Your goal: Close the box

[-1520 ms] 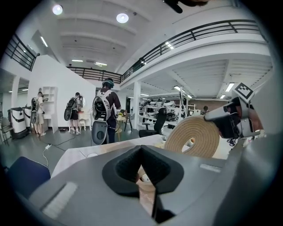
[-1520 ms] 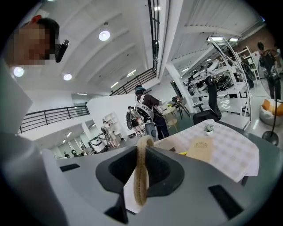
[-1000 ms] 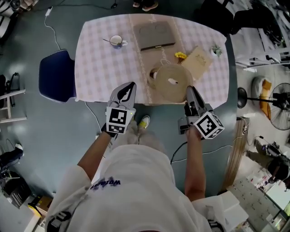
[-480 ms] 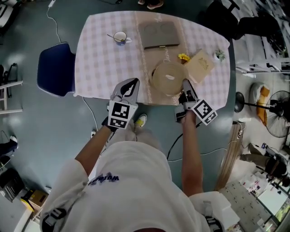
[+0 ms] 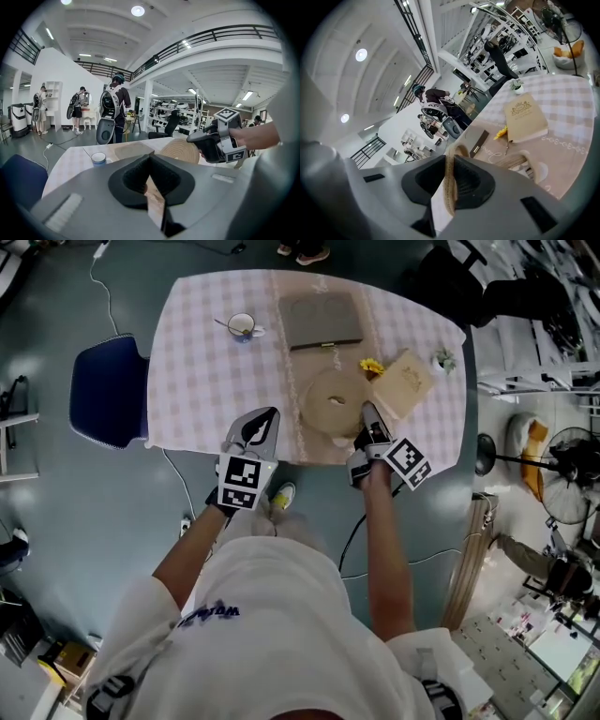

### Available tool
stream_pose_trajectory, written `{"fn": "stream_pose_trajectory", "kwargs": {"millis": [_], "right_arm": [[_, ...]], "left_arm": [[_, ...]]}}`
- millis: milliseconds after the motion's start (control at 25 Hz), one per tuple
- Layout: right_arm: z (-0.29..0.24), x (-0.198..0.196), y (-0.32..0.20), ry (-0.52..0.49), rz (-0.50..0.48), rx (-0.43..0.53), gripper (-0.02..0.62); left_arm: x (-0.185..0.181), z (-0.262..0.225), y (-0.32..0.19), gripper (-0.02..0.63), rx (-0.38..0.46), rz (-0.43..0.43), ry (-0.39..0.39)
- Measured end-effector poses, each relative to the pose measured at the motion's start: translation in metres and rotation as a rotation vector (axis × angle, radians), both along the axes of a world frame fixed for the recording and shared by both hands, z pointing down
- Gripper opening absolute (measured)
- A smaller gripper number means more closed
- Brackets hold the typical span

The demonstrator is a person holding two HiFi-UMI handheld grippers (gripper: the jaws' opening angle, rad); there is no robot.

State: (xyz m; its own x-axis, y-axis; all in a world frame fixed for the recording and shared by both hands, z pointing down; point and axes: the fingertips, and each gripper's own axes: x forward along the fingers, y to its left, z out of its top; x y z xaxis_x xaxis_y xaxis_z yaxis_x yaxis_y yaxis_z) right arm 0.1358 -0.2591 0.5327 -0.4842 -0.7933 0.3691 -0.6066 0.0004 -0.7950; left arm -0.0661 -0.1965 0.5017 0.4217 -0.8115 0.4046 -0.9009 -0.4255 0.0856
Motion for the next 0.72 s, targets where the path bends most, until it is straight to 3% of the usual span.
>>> {"fn": "stream_pose_trajectory", "kwargs": {"millis": [200,480,720], "right_arm": [[0.01,-0.003,-0.004,0.002,0.013,-0.029,0.061],[0.022,0.0,0.0,0.079,0.031,-0.063,0.061],[0.026,0.008,0.005,0.081,0.057,-0.08,0.061]], "left_arm": [[-0.003,-0.002,-0.007,0.002,0.004,0.005,0.018],[-0.015,0.007,-0.014,0.002,-0.012,0.025,0.062],[-0.022,0.017,-0.022,0.002,-0.034,0.053,0.042]]}}
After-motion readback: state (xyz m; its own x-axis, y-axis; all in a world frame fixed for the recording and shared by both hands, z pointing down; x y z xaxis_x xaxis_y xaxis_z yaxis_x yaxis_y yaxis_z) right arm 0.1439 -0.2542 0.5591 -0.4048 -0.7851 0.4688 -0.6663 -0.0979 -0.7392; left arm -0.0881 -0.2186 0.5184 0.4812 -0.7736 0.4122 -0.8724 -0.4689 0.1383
